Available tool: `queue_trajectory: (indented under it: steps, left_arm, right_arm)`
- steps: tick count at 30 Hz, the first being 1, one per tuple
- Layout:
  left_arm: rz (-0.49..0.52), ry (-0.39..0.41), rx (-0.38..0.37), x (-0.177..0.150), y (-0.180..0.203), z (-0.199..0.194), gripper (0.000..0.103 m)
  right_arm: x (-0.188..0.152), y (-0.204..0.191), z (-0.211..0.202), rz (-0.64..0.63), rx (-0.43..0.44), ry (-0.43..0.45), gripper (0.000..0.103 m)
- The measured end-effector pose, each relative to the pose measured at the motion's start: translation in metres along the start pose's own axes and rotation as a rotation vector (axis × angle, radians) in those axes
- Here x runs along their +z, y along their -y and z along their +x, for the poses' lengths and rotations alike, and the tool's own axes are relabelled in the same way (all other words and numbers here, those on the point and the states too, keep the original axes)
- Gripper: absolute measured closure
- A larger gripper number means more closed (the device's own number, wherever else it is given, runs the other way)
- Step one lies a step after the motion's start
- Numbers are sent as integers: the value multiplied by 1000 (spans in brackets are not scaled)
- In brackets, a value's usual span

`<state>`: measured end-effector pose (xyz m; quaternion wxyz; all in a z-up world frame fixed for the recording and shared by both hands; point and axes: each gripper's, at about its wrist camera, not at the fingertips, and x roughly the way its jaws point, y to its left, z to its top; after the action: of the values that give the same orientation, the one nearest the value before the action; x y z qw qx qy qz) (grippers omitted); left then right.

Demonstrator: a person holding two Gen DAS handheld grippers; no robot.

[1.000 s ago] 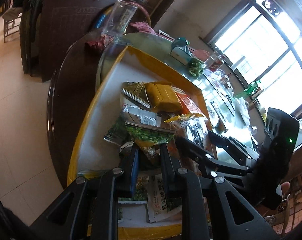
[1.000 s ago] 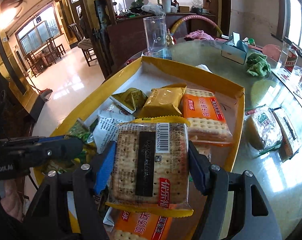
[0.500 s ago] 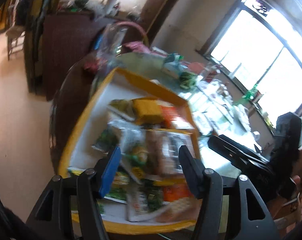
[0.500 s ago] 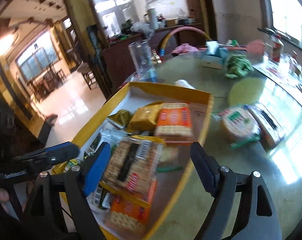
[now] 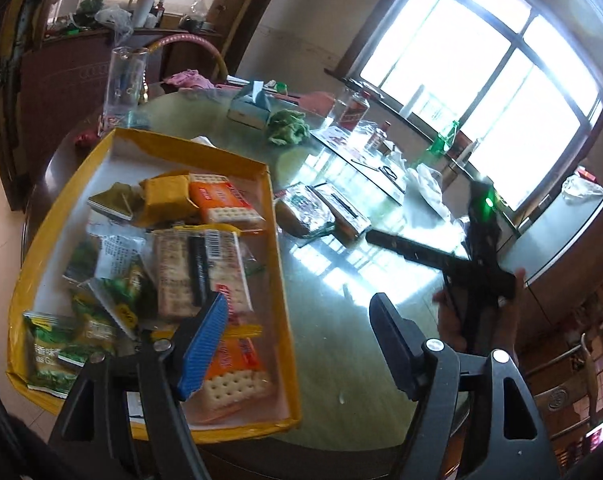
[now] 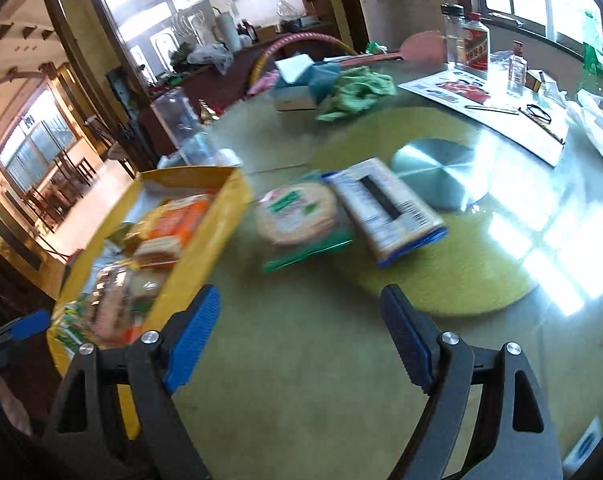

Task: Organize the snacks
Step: 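Withdraw both grippers from the tray toward the remaining packets, then grasp the blue-white cracker pack with the right gripper while the left gripper grasps the round XiangCong packet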

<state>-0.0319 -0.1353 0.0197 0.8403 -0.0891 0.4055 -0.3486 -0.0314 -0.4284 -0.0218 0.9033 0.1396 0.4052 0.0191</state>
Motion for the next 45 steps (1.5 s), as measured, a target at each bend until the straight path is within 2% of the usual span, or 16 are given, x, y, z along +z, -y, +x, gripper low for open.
queue_trajectory:
  steps: [6, 12, 14, 17, 18, 22, 28, 33, 35, 39, 45]
  left_arm:
    - [8, -19, 22, -6, 10, 0, 30]
    - [-3, -26, 28, -7, 13, -2, 30]
    - [6, -21, 31, -7, 15, -4, 30]
    - [13, -33, 43, -6, 17, -1, 30]
    - [14, -38, 41, -6, 18, -1, 30]
    - [14, -36, 36, -4, 21, 3, 30]
    - [9, -55, 14, -1, 29, 13, 30]
    - [-3, -107, -14, 6, 42, 34, 30]
    - [-34, -134, -36, 11, 44, 49, 30]
    - [-100, -197, -35, 28, 51, 91, 30]
    - [-152, -289, 50, 64, 62, 165, 30]
  right_arm:
    - [32, 33, 22, -78, -71, -42, 20]
    - [62, 65, 64, -9, -62, -97, 21]
    - [67, 67, 77, 7, -35, -124, 24]
    - [71, 63, 92, -14, -83, -140, 29]
    - [70, 62, 95, -4, -76, -142, 32]
    - [65, 56, 101, -14, -58, -154, 35]
    - [42, 56, 83, -15, -117, -156, 42]
    - [-1, 69, 42, 83, -182, -151, 43]
    - [-20, 75, 23, 136, -199, -142, 43]
    - [-64, 90, -18, 250, -229, -104, 43]
    - [-104, 95, -53, 339, -198, -40, 43]
